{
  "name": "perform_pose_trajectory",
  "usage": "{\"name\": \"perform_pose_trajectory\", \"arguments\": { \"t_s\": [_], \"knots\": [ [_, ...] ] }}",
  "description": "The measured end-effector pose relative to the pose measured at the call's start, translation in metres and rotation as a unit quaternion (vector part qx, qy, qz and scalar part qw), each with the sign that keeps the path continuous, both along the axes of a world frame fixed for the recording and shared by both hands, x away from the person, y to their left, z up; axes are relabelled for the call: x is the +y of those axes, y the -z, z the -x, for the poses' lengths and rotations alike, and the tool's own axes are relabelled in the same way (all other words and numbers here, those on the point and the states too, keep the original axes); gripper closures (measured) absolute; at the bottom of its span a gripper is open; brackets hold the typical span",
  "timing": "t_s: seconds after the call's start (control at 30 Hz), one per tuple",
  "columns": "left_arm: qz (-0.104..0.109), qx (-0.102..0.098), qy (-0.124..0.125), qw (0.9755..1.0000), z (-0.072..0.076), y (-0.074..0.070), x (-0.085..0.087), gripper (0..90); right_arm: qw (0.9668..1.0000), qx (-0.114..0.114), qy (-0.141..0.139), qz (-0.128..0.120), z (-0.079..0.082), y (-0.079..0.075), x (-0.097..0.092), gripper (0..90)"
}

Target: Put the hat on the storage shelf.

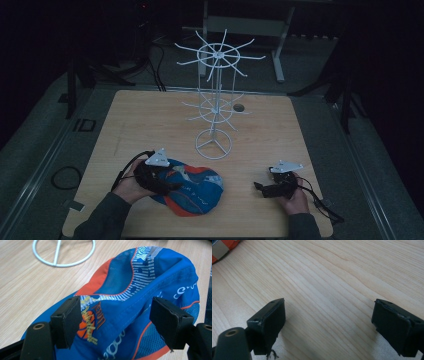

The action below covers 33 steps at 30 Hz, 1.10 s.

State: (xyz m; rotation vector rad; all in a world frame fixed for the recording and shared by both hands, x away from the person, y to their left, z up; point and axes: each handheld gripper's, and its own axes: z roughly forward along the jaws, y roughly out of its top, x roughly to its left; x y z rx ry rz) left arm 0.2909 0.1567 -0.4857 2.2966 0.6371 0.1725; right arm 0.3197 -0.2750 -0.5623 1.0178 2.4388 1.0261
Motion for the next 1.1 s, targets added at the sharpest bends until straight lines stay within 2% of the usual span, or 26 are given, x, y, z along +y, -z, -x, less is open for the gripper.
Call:
{"name": "perform_pose_trajectory", "arguments": {
  "t_s": [0.2,0.4,0.43,0.47,0.5,0.53,0.57,0.6,0.67,0.73,0.77,0.83,1.03,1.1],
  "knots": [
    [-0.013,0.010,0.017,0.9997,-0.003,0.005,-0.012,26.5,1.0000,0.000,0.000,0.000,0.000,0.000,0.000,11.7],
    [-0.042,0.010,0.028,0.9987,-0.005,0.012,-0.021,27.3,1.0000,0.000,0.000,0.000,0.000,0.000,0.000,11.7],
    [-0.055,0.003,0.023,0.9982,-0.005,0.014,-0.023,37.3,1.0000,0.000,0.000,0.000,0.000,0.000,0.000,11.7],
    [-0.063,-0.003,0.022,0.9977,-0.005,0.014,-0.023,41.3,1.0000,0.000,0.000,0.000,0.000,0.000,0.000,11.7],
    [-0.073,-0.007,0.021,0.9971,-0.004,0.014,-0.024,49.0,1.0000,0.000,0.000,0.000,0.000,0.000,0.000,11.7],
    [-0.073,-0.007,0.021,0.9971,-0.004,0.014,-0.024,53.8,1.0000,0.000,0.000,0.000,0.000,0.000,0.000,11.7],
    [-0.089,-0.006,0.023,0.9957,-0.004,0.016,-0.025,58.3,1.0000,0.000,0.000,0.000,0.000,0.000,0.000,11.6],
    [-0.094,-0.006,0.026,0.9952,-0.004,0.017,-0.025,63.6,1.0000,0.000,0.000,0.000,0.000,0.000,0.000,11.7],
    [-0.099,-0.007,0.027,0.9947,-0.003,0.018,-0.027,73.5,1.0000,0.000,0.000,0.000,0.000,0.000,0.000,11.7],
    [-0.117,-0.006,0.037,0.9925,-0.003,0.020,-0.029,82.5,1.0000,0.000,0.000,0.000,0.000,0.000,0.000,11.6],
    [-0.119,-0.005,0.038,0.9922,-0.004,0.020,-0.029,86.3,1.0000,0.000,0.000,0.000,0.000,0.000,0.000,11.6],
    [-0.114,-0.003,0.037,0.9928,-0.004,0.019,-0.029,88.5,1.0000,0.000,0.000,0.000,0.000,0.000,0.000,11.7],
    [-0.077,-0.009,0.022,0.9967,-0.003,0.009,-0.020,89.5,1.0000,0.000,0.000,0.000,0.000,0.000,0.000,11.7],
    [-0.073,-0.009,0.019,0.9971,-0.003,0.007,-0.017,89.5,1.0000,0.000,0.000,0.000,0.000,0.000,0.000,11.7]
  ]
}}
